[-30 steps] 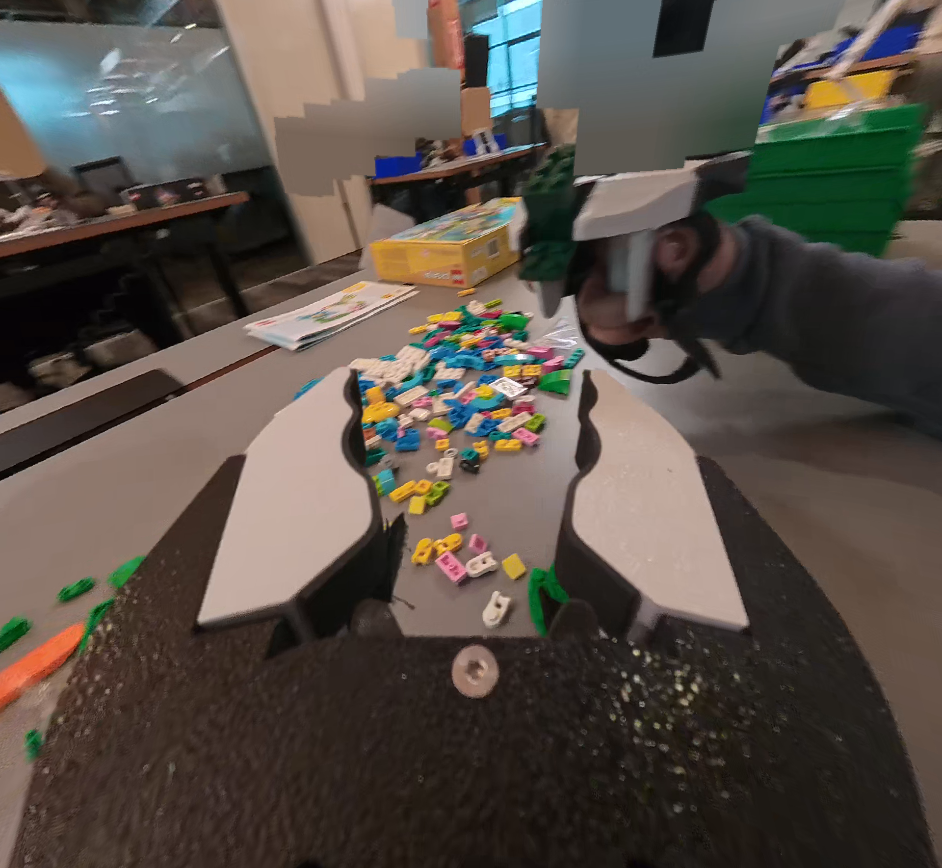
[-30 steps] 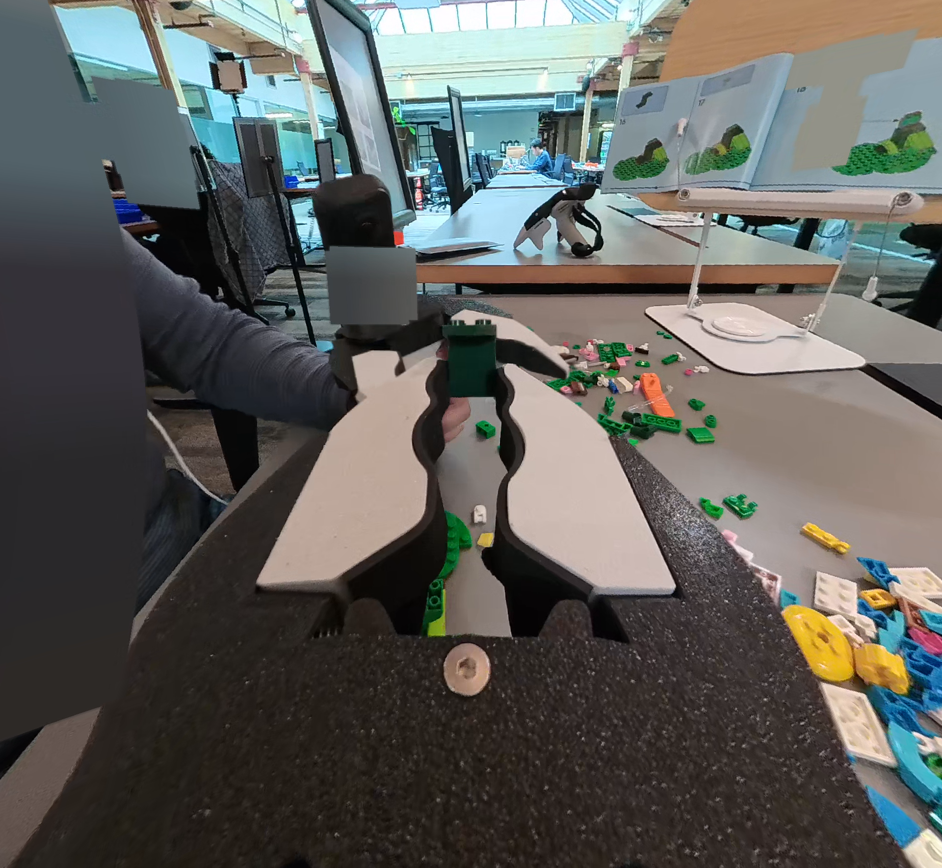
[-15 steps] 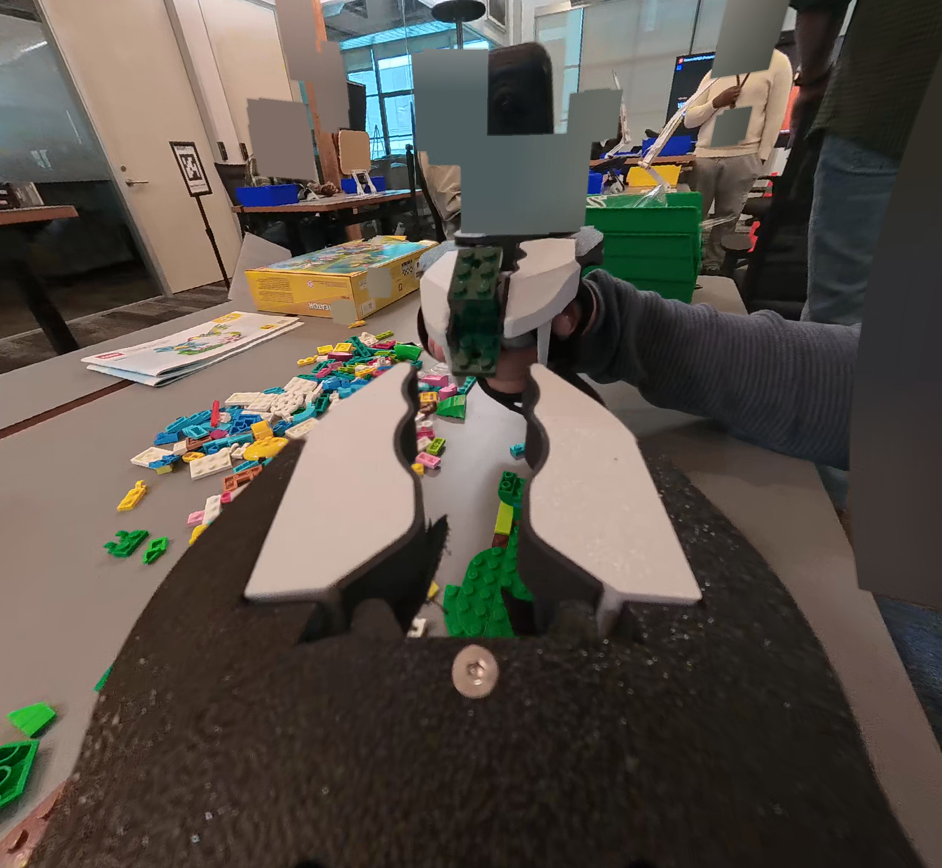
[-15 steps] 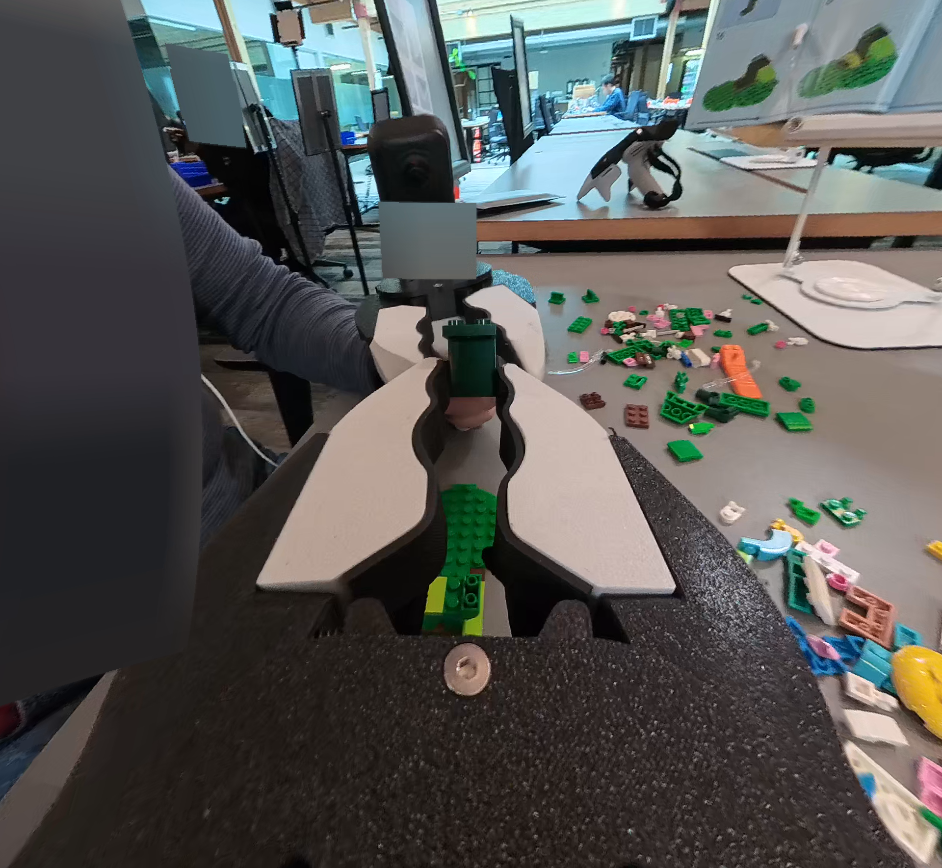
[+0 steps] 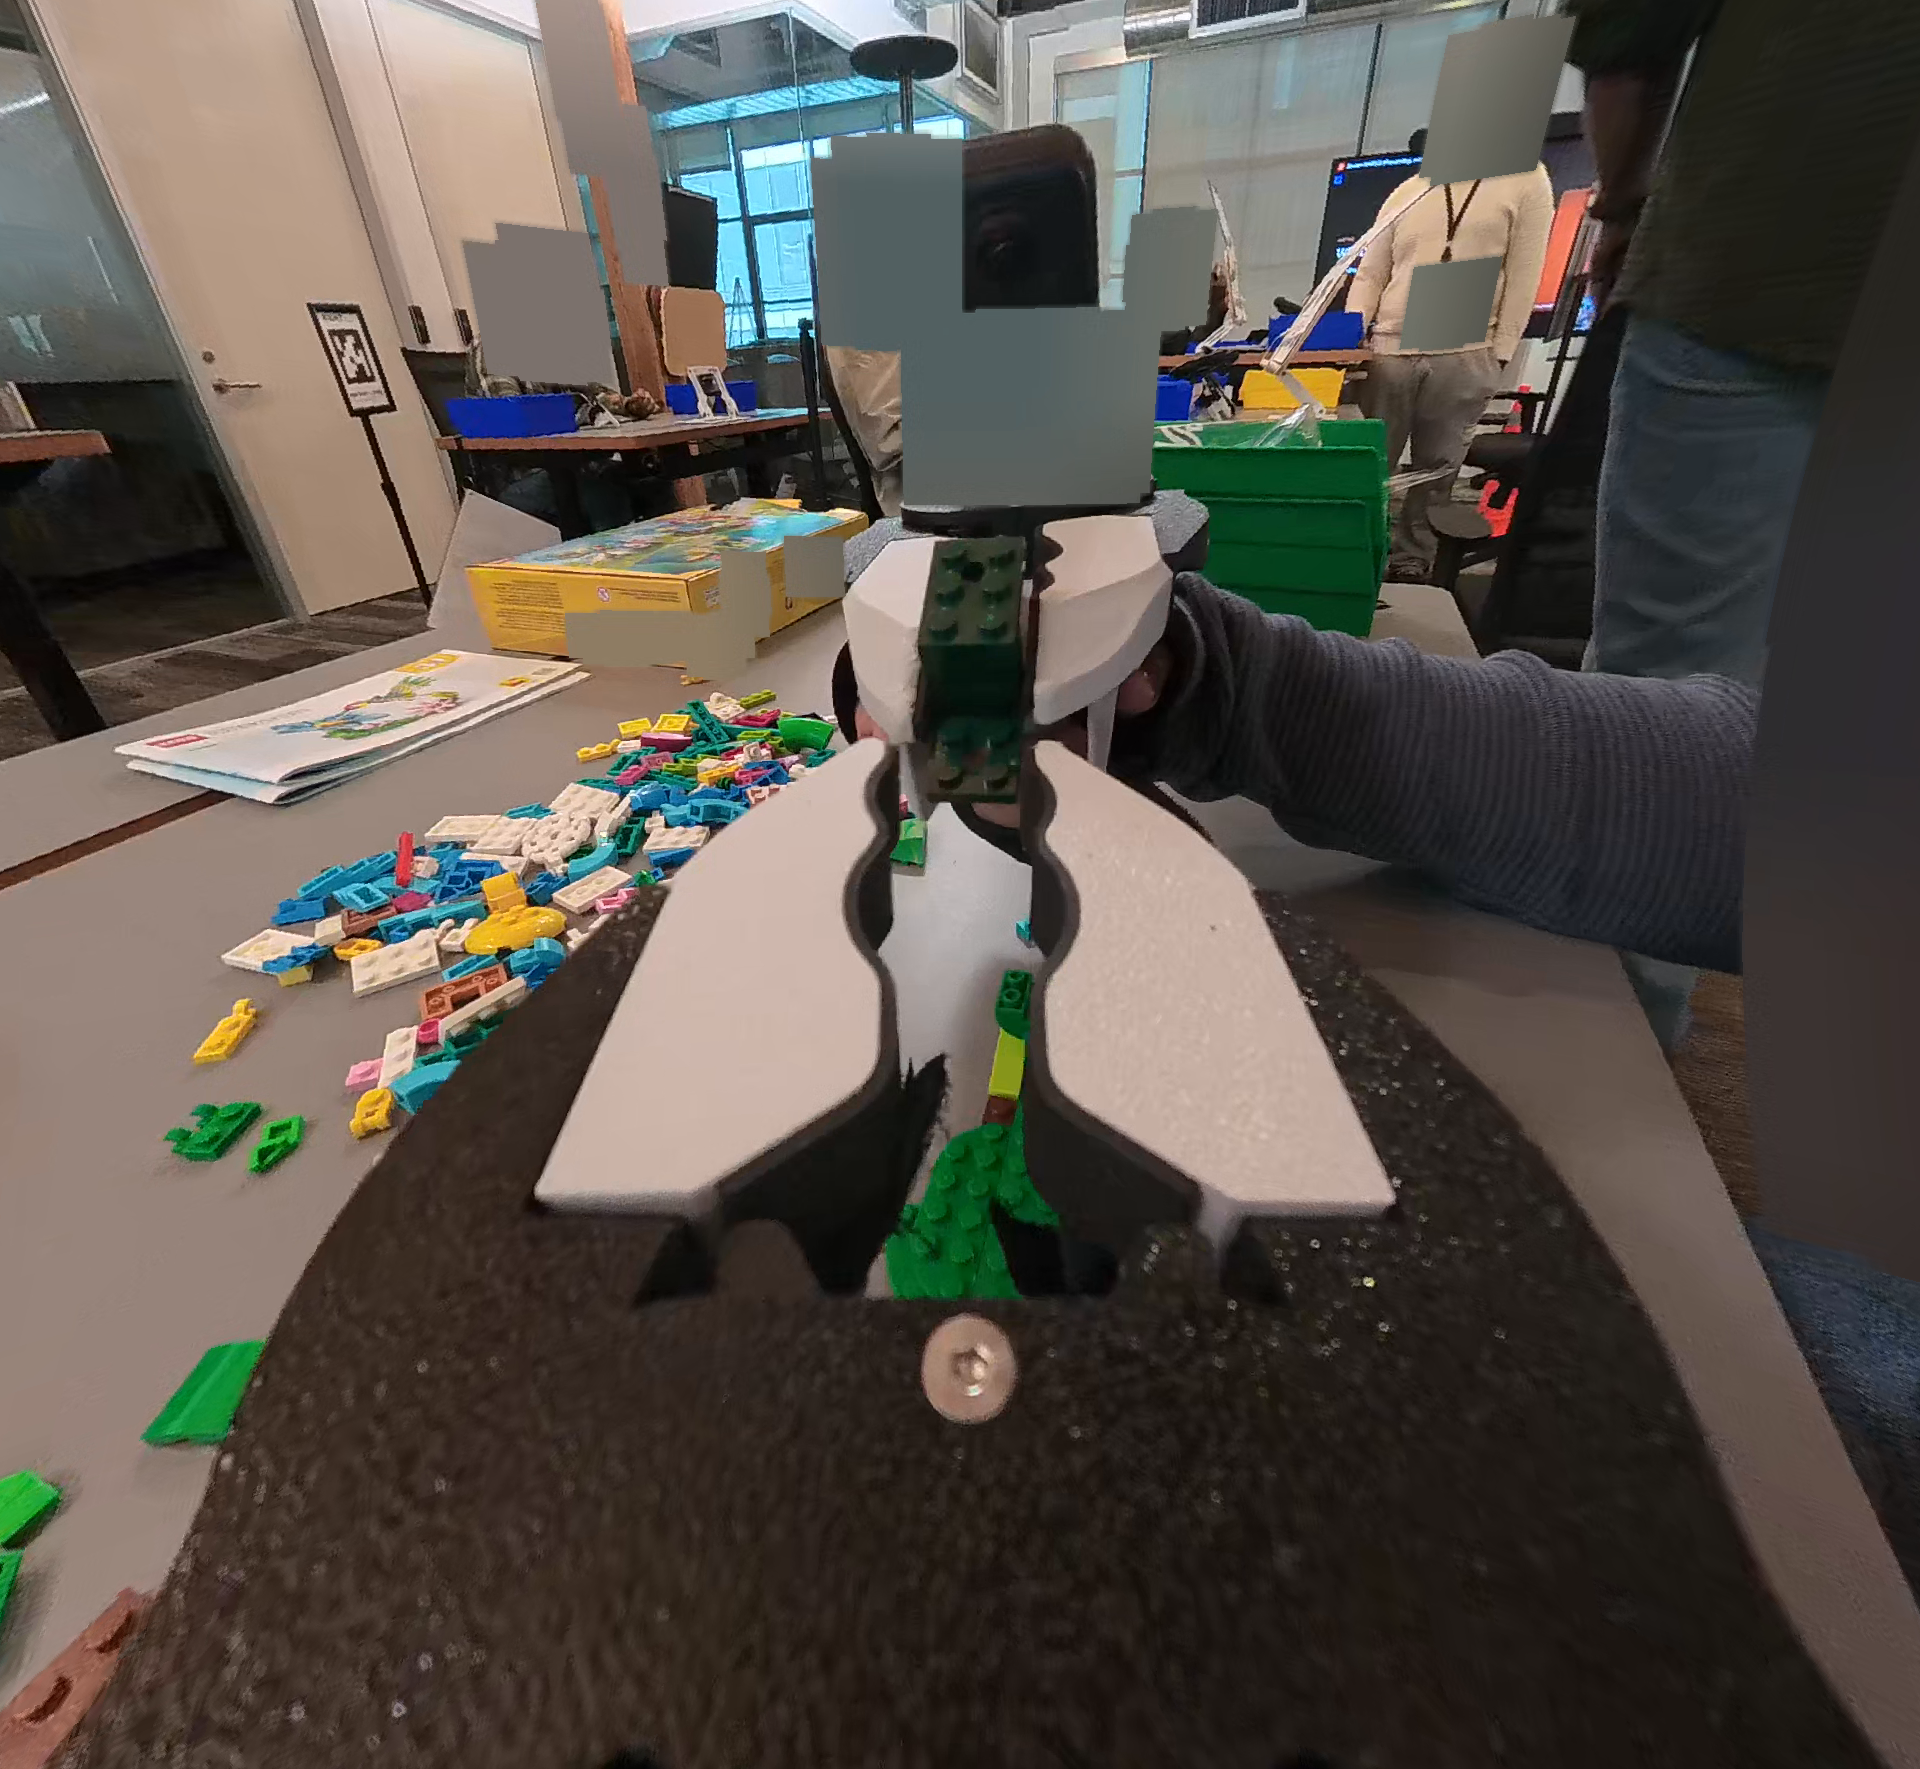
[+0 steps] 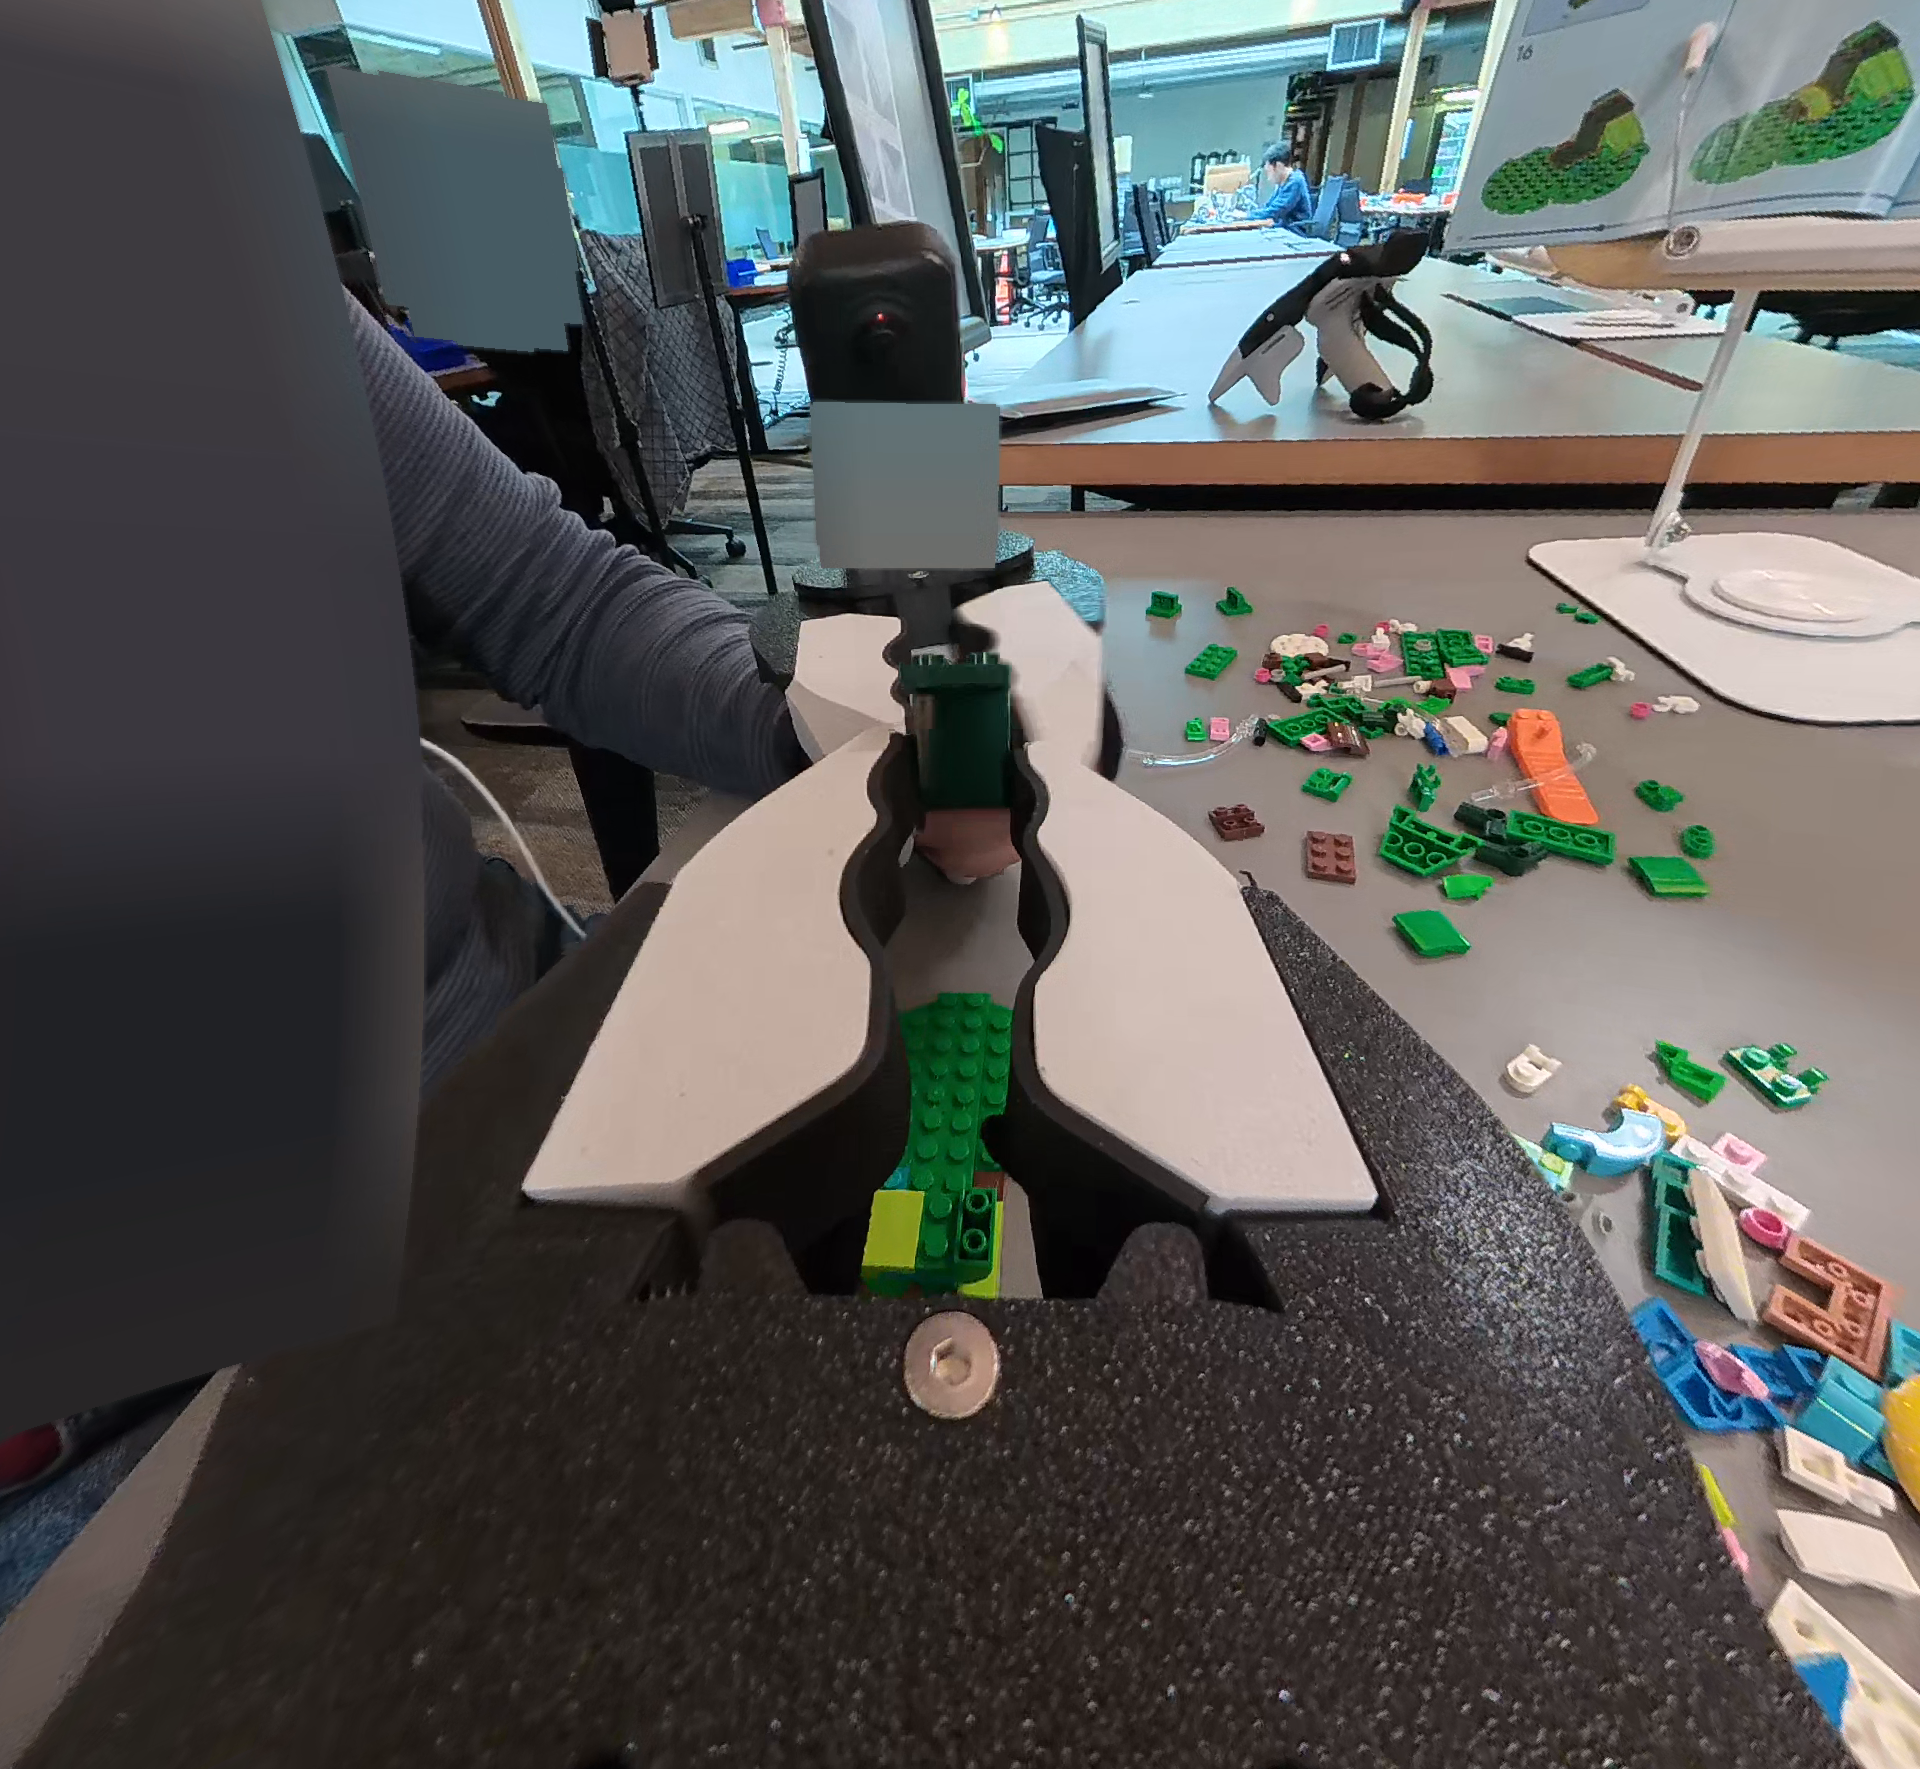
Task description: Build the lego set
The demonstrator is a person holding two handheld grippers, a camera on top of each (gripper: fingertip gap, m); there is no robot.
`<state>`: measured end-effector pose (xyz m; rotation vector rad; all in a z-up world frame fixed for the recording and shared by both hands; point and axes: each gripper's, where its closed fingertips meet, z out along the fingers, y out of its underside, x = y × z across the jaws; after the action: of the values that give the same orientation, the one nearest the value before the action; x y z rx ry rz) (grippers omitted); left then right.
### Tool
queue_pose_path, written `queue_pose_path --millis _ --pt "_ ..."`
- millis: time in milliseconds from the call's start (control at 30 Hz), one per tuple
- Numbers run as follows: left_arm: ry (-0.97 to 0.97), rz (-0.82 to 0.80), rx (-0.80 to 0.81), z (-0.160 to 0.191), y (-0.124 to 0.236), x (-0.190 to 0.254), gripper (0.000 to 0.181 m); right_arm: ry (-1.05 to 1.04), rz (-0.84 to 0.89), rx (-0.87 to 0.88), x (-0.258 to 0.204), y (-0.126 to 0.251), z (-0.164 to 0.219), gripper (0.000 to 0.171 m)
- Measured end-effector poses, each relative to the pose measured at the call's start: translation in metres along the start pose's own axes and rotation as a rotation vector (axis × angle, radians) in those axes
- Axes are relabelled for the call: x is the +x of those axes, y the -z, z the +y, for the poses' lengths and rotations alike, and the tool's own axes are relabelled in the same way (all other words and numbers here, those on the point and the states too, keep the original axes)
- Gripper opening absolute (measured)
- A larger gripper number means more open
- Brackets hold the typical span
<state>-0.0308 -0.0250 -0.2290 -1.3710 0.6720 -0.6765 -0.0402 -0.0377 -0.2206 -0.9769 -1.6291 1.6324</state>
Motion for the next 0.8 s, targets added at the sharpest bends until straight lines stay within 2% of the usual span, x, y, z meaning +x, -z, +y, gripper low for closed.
queue_pose_path --millis 267,567,700,800 --pt "-0.085 -0.037 -0.023 0.002 0.0 -0.001 0.016 -0.005 -0.002 0.022 0.003 0.0 0.001 0.017" --pt "-0.065 -0.039 -0.037 0.004 0.001 -0.004 0.016 0.008 0.034 0.003 0.005 -0.003 0.002 0.017" --pt "-0.115 -0.133 -0.057 0.004 0.005 -0.016 0.016 0.01 0.084 -0.013 0.011 0.0 0.003 0.025" --pt "-0.178 -0.224 -0.109 0.009 0.007 -0.027 0.016 0.009 0.115 -0.009 0.01 0.008 0.0 0.024"
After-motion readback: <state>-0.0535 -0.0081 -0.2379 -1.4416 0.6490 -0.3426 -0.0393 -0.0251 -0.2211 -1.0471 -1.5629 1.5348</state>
